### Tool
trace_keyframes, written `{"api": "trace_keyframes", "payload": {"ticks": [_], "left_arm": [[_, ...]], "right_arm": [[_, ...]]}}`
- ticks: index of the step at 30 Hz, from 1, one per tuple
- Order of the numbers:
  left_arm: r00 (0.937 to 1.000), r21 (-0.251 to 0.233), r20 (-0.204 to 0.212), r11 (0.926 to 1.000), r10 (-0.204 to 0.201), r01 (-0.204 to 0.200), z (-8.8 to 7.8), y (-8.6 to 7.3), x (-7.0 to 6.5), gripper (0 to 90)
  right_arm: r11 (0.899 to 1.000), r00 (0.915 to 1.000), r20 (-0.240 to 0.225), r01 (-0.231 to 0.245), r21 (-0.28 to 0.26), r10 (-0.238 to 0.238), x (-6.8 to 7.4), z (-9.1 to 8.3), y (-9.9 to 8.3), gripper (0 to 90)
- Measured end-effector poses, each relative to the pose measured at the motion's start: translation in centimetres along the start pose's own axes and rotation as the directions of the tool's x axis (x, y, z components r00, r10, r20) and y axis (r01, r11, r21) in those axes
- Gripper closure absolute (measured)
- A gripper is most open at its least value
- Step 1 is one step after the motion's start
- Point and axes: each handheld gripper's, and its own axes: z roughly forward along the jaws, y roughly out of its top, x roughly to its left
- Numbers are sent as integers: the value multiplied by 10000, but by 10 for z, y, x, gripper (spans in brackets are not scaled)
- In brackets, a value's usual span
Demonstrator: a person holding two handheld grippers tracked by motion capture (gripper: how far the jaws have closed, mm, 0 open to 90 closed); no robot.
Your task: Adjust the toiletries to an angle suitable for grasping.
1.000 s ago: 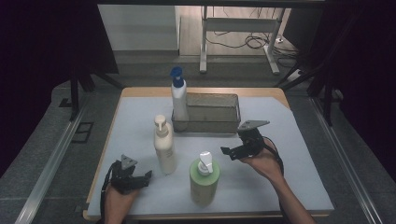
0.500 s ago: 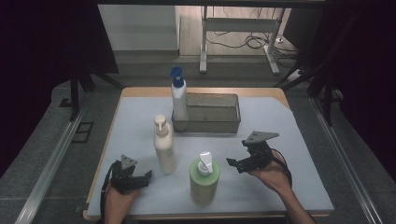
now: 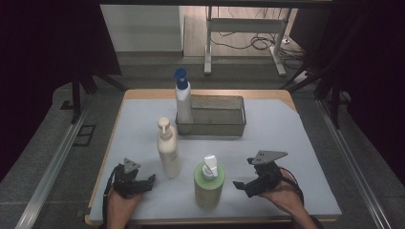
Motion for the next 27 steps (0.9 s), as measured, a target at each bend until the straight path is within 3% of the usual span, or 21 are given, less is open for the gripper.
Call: {"api": "trace_keyframes", "payload": {"ticks": [8, 16, 27], "left_arm": [[10000, -4, -1, 10000, -4, 4, 0, 0, 0, 143], [10000, -5, -1, 10000, -4, 4, 0, 0, 0, 143], [10000, -4, -1, 10000, -3, 3, 0, 0, 0, 143]], "right_arm": [[9996, 9972, -687, 294, -59, -297, 20, -2, -2, 0], [9968, 9860, -1467, 803, 31, -789, 43, 4, 4, 0], [9921, 9761, -1779, 1210, -315, -1247, 66, 6, 25, 0]]}}
